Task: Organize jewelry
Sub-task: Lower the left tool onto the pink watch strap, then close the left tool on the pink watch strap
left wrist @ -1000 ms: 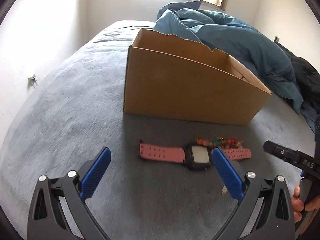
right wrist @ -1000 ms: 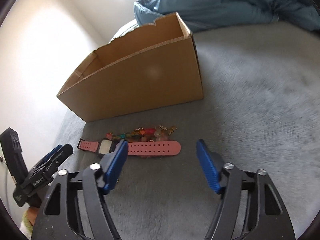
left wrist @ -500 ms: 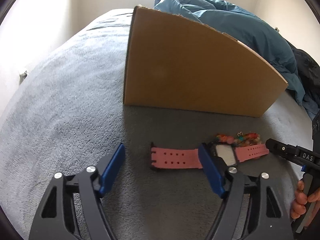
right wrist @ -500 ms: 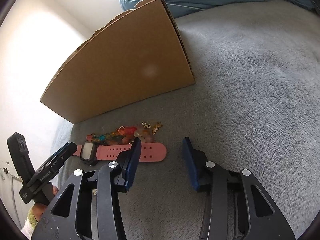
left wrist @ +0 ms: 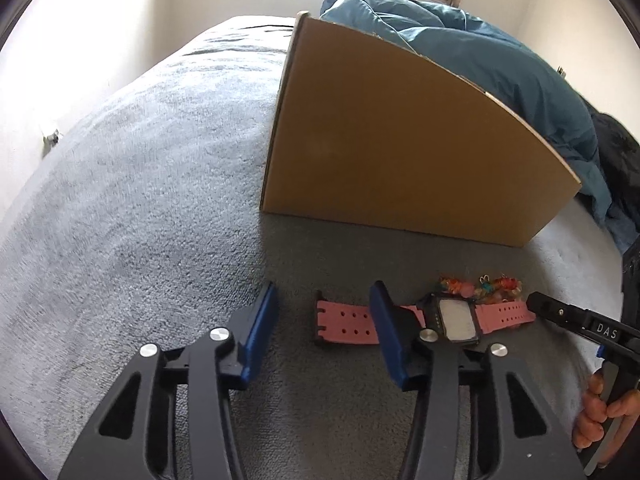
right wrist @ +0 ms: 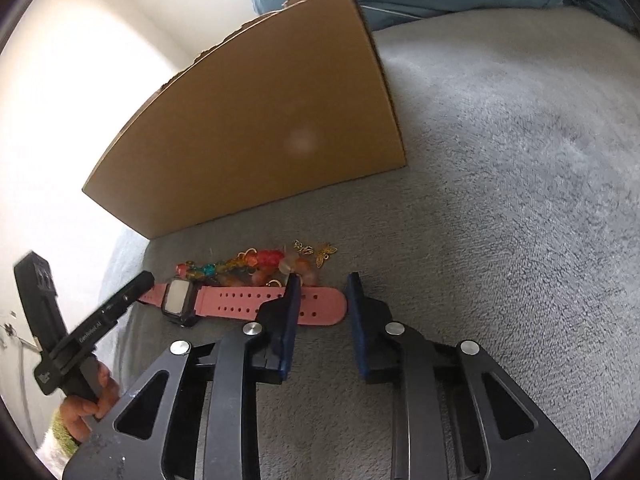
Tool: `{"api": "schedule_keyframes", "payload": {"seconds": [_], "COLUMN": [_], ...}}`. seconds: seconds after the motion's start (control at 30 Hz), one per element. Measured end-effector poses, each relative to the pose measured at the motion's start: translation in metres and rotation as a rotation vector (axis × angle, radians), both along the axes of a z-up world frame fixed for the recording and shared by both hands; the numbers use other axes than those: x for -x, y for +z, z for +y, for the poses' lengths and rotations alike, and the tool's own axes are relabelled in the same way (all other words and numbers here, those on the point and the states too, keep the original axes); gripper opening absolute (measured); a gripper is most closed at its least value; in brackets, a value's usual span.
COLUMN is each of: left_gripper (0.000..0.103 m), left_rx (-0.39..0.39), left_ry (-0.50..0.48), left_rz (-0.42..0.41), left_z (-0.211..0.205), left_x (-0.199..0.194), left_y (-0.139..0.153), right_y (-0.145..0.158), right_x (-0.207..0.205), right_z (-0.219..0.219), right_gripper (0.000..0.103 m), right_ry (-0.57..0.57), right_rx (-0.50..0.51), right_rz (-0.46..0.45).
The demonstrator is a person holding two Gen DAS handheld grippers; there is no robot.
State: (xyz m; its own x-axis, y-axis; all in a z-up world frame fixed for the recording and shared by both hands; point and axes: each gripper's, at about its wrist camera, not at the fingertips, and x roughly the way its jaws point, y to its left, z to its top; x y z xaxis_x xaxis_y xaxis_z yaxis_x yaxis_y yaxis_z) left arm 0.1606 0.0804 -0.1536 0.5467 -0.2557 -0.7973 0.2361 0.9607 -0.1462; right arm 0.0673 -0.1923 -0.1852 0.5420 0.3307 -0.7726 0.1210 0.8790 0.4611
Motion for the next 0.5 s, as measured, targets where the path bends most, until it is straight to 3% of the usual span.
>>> {"api": "schedule_keyframes", "payload": {"seconds": [0.23,0.33,0.43,0.5], "left_gripper": [0.025,0.025,0.025,0.026], "left_rx": [-0.059,-0.089,-0.069,-0.054], "left_ry": [0.030,0.024,0.032,0.038], "left_rz": [-0.008,-0.012,0.001,0.020], "left_z": [-0.016,-0.019,-0.015,-0.014], "left_x": [0.008,0.012,0.011,0.008], "left_y": [0.000,-0.002,-0.002,0.000], "right_y": [0.007,0.008,0.007,0.005], "right_x": [-0.001,0.000,0.000,-0.001], "right_z": [0.015,0.019,0.014,0.007], "right_gripper": [0.011,0.009,0.018,0.029], "right_ry": [0.046,0.073,0.066,0.059], "right_rx": [0.169,0.227,0.208,0.177], "right_rz": [-0.028,-0.039,-0.035,-0.024]}}
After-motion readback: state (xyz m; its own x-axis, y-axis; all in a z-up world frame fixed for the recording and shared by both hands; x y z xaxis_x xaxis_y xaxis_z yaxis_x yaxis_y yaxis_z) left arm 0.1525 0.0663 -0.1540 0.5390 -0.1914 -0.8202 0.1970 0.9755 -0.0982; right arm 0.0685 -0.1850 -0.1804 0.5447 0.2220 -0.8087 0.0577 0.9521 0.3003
